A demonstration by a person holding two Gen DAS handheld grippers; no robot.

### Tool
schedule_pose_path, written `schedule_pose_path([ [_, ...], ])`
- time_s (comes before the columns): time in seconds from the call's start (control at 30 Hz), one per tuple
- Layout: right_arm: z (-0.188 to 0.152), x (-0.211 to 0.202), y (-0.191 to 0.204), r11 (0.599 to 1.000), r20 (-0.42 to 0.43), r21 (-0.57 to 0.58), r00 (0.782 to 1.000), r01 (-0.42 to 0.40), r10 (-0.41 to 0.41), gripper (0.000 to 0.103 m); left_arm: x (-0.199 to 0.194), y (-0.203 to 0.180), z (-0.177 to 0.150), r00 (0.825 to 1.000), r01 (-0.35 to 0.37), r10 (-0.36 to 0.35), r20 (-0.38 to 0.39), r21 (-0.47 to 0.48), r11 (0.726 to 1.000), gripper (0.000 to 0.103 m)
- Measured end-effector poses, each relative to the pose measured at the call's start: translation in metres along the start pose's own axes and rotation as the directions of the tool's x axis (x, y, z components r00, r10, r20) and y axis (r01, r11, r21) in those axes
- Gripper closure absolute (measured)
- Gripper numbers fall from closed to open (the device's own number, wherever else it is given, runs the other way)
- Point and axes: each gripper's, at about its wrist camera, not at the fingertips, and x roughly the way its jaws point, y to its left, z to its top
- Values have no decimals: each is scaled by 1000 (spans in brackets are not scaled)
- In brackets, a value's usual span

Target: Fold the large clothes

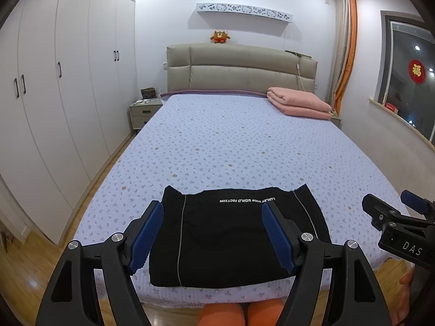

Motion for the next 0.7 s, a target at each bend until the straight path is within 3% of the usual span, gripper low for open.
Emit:
schedule_pose_path([
  [0.7,-1,0,11,1000,-5,-10,1000,-3,2,0,-3,-2,-1,1000,-8,8,4,15,1000,27],
])
